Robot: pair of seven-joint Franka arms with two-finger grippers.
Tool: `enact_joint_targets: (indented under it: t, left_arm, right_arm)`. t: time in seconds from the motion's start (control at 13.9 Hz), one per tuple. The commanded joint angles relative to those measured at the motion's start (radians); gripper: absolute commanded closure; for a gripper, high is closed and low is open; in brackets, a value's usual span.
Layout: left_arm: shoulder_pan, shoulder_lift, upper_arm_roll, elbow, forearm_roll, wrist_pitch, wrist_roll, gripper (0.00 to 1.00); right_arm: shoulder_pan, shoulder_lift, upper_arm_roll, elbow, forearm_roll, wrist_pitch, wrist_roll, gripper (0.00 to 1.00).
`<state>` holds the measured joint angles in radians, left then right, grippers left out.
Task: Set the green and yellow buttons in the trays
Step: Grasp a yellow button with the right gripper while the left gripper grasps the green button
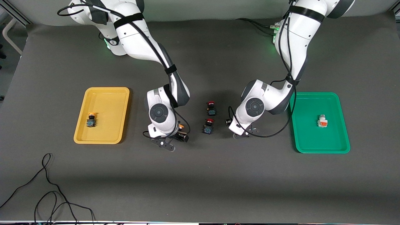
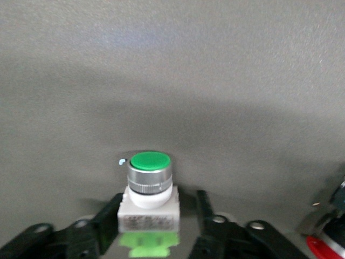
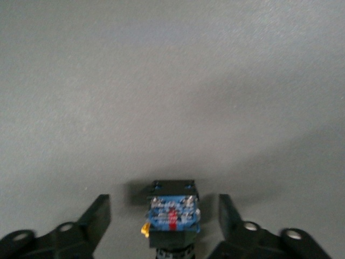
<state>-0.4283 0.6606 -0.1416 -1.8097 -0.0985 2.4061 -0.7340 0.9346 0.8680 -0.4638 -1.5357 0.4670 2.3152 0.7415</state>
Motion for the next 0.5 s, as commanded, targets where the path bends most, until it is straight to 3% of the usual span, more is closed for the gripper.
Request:
enact_joint_targets:
  t: [0.0,0.14,0.29,0.43]
  left_arm:
    - [-0.012,-0.012,0.005,-0.002,0.009,-0.03,-0.079,1.0]
    - [-0.003,-0.033,0.007,0.004,0.014,-0.07,-0.067,1.0]
    - [0.037,-0.084,0.011,0.033,0.054,-0.193,-0.033,1.0]
    - [0.113,-0.142,0.011,0.094,0.062,-0.427,0.074,1.0]
  right_arm:
    - [0.019,-0.023,-0.001,-0.024,0.012,0.01,-0.022,0.53]
    - [0.018,-0.027,-0.002,-0.024,0.013,0.009,-0.037,0.7]
    - [0.013,-0.049,-0.007,-0.017,0.01,-0.028,-0.042,0.74]
    - [0.003,-0.113,-0.028,0.009,0.01,-0.152,-0.086,0.74]
